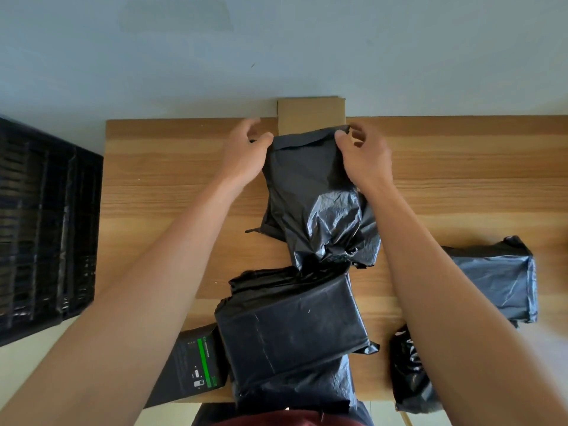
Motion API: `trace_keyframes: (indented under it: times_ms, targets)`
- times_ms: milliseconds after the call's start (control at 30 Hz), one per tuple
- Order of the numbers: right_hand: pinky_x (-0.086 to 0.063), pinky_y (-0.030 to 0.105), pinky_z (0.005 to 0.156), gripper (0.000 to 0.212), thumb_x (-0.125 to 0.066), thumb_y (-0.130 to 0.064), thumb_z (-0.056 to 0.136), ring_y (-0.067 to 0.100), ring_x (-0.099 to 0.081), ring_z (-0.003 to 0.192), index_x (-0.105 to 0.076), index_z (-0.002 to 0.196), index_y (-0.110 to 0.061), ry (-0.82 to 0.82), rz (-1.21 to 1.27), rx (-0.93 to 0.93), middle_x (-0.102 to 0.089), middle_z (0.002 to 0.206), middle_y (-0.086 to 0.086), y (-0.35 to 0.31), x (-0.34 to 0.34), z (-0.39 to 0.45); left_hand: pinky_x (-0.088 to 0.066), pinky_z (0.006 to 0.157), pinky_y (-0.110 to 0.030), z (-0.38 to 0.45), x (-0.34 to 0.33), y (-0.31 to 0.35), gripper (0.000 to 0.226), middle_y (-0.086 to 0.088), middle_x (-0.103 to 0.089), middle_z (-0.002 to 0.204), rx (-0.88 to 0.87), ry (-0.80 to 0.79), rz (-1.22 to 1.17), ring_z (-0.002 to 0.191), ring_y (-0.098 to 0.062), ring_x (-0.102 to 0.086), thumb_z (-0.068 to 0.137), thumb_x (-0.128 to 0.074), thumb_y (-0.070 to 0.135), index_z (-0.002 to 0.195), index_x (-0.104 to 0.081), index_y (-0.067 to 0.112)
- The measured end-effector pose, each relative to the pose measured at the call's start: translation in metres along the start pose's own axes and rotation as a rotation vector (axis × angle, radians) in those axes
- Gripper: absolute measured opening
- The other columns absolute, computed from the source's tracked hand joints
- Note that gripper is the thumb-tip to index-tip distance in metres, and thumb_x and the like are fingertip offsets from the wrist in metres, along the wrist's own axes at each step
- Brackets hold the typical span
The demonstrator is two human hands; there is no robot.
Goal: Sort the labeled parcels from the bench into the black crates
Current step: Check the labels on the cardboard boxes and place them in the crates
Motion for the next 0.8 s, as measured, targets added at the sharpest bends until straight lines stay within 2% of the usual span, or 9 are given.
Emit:
trace_keyframes:
  times_ms: [133, 200, 267, 333, 400, 467, 533, 667, 800]
  targets:
    - [-0.043, 0.032, 0.104, 0.057, -0.058, -0.055, 0.1, 0.016, -0.055, 0.129, -0.055, 0.146, -0.021, -0.035, 0.074, -0.083, -0.061, 0.14, -0.003, -0.004, -0.01, 0.02, -0.036, 0.11, -0.031, 0.022, -0.008, 0.001, 0.052, 0.001, -0.047, 0.157, 0.066, -0.102, -0.007, 0.143, -0.018, -0.044, 0.105, -0.056, 0.037, 0.154, -0.048, 0.019]
    - [-0.046, 0.033, 0.096, 0.043, -0.058, -0.054, 0.099, 0.016, -0.06, 0.117, -0.062, 0.128, -0.021, -0.055, 0.095, -0.105, -0.067, 0.124, -0.003, -0.003, -0.014, 0.026, -0.036, 0.111, -0.03, 0.024, -0.01, 0.004, 0.051, 0.001, -0.051, 0.155, 0.083, -0.125, -0.027, 0.142, -0.017, -0.046, 0.105, -0.056, 0.036, 0.151, -0.052, 0.016]
    - [-0.048, 0.035, 0.091, 0.033, -0.059, -0.051, 0.099, 0.016, -0.062, 0.108, -0.061, 0.111, -0.021, -0.046, 0.115, -0.102, -0.068, 0.115, -0.003, -0.001, -0.017, 0.028, -0.038, 0.111, -0.029, 0.023, -0.012, 0.007, 0.049, 0.002, -0.055, 0.151, 0.091, -0.131, -0.05, 0.137, -0.014, -0.05, 0.105, -0.057, 0.034, 0.149, -0.055, 0.013]
    - [-0.05, 0.034, 0.094, 0.035, -0.06, -0.052, 0.097, 0.014, -0.063, 0.107, -0.063, 0.108, -0.018, -0.033, 0.149, -0.098, -0.069, 0.114, -0.004, -0.001, -0.018, 0.026, -0.042, 0.096, -0.018, 0.02, -0.013, 0.007, 0.041, 0.012, -0.065, 0.13, 0.086, -0.118, -0.072, 0.113, 0.0, -0.058, 0.106, -0.057, 0.029, 0.143, -0.059, 0.011]
    - [-0.052, 0.035, 0.1, 0.048, -0.061, -0.06, 0.09, 0.013, -0.064, 0.112, -0.064, 0.114, -0.019, -0.028, 0.191, -0.101, -0.07, 0.119, -0.007, 0.0, -0.016, 0.022, -0.042, 0.084, -0.013, 0.013, -0.013, 0.008, 0.036, 0.024, -0.062, 0.106, 0.067, -0.088, -0.092, 0.093, 0.013, -0.054, 0.106, -0.057, 0.026, 0.139, -0.062, 0.013]
    - [-0.054, 0.041, 0.104, 0.053, -0.061, -0.066, 0.084, 0.015, -0.066, 0.116, -0.063, 0.114, -0.022, -0.018, 0.213, -0.096, -0.071, 0.121, -0.006, 0.001, -0.013, 0.015, -0.046, 0.094, -0.02, 0.008, -0.012, 0.005, 0.036, 0.02, -0.064, 0.113, 0.04, -0.058, -0.117, 0.102, 0.008, -0.058, 0.104, -0.061, 0.029, 0.138, -0.063, 0.017]
    - [-0.056, 0.044, 0.103, 0.06, -0.063, -0.065, 0.084, 0.014, -0.067, 0.117, -0.065, 0.127, -0.023, -0.001, 0.239, -0.093, -0.072, 0.122, -0.007, 0.001, -0.009, 0.008, -0.05, 0.105, -0.03, 0.0, -0.009, 0.004, 0.038, 0.014, -0.067, 0.125, 0.013, -0.031, -0.131, 0.114, -0.001, -0.062, 0.101, -0.063, 0.032, 0.137, -0.065, 0.02]
    - [-0.057, 0.041, 0.102, 0.05, -0.071, -0.05, 0.087, 0.01, -0.067, 0.116, -0.066, 0.131, -0.026, 0.052, 0.27, -0.027, -0.072, 0.12, -0.01, -0.006, 0.003, -0.011, -0.05, 0.107, -0.036, -0.016, -0.003, 0.011, 0.042, 0.012, -0.065, 0.13, -0.059, 0.038, -0.141, 0.121, -0.003, -0.059, 0.096, -0.067, 0.034, 0.136, -0.063, 0.023]
    - [-0.052, 0.033, 0.109, 0.055, -0.073, -0.014, 0.091, 0.001, -0.061, 0.126, -0.059, 0.143, -0.02, 0.082, 0.31, 0.095, -0.068, 0.133, -0.01, -0.014, 0.016, -0.03, -0.051, 0.102, -0.027, -0.035, 0.006, 0.022, 0.053, 0.012, -0.063, 0.128, -0.177, 0.073, -0.195, 0.117, -0.001, -0.061, 0.095, -0.069, 0.02, 0.145, -0.053, 0.025]
Point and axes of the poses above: each hand's wrist, its own z-axis towards the middle knuckle, its own x-axis out of the back of the hand, y = z × x, the point moved 1 cm from there along z, towards the middle knuckle
